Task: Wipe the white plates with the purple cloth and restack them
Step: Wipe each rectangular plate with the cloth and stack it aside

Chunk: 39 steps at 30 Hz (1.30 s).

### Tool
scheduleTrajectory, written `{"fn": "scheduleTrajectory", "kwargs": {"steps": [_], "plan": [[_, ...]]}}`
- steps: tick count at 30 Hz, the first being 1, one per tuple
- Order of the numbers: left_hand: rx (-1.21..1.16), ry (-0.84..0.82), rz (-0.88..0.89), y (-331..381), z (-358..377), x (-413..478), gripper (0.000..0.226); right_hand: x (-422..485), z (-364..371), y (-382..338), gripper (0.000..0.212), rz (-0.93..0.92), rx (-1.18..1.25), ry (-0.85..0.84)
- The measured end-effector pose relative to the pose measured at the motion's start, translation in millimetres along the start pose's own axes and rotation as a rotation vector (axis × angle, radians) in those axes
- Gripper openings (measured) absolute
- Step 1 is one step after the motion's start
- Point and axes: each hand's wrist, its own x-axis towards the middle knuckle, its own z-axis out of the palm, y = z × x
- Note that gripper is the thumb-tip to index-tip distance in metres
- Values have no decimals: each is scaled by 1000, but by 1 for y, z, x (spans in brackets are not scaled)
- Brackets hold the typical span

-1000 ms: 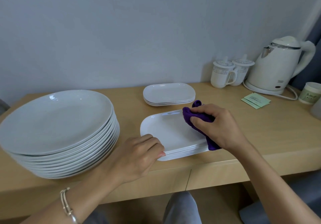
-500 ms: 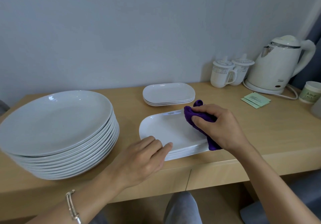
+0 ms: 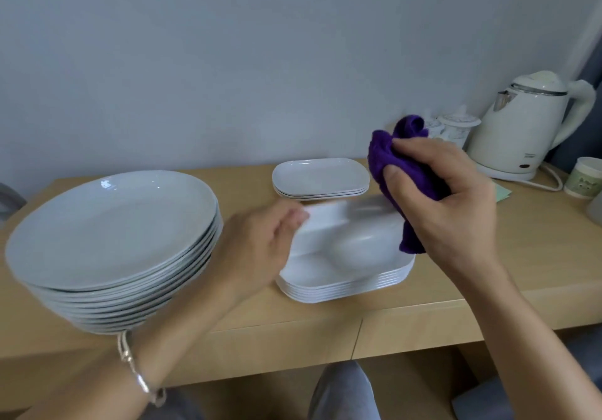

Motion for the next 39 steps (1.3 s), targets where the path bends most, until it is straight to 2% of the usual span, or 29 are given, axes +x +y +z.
{"fn": "scheduleTrajectory", "kwargs": {"steps": [2, 3, 6, 8, 11, 13, 16, 18, 21, 23, 24, 26, 27, 29, 35, 39], "plan": [[-242, 60, -210, 0, -2, 22, 49, 2, 0, -7, 25, -30, 3, 10], [-365, 91, -289, -3, -2, 31, 51, 2, 1, -8, 26, -17, 14, -2], [-758, 140, -575, -10, 4, 50, 23, 0, 3, -5, 26, 74, 26, -71], [-824, 69, -775, -18, 14, 52, 25, -1, 5, 0, 27, 161, -6, -164], [-745, -2, -915, -25, 27, 52, 30, -3, 13, 10, 25, 262, -98, -309], [-632, -52, -904, -34, 31, 52, 34, -4, 20, 16, 24, 283, -143, -361], [-121, -211, -721, -42, 32, 50, 48, -2, 33, 20, 23, 277, -189, -423], [42, -225, -648, -43, 33, 47, 53, -1, 40, 21, 21, 277, -228, -475], [22, -171, -624, -40, 33, 37, 52, -8, 50, 26, 19, 258, -312, -548], [-57, -147, -611, -42, 34, 19, 44, -15, 54, 30, 20, 218, -350, -521], [-96, -167, -599, -42, 32, 7, 52, -17, 56, 31, 21, 217, -357, -501], [-191, -265, -548, -38, 27, -17, 89, -20, 58, 33, 22, 233, -369, -484], [-240, -306, -504, -36, 26, -25, 95, -21, 58, 34, 22, 236, -378, -480], [-326, -325, -459, -36, 28, -34, 92, -23, 60, 33, 22, 228, -391, -471], [-412, -277, -442, -44, 43, -31, 102, -36, 71, 20, 25, 161, -390, -485], [-407, -144, -418, -44, 55, -34, 92, -49, 84, 8, 45, 63, -372, -573]]}}
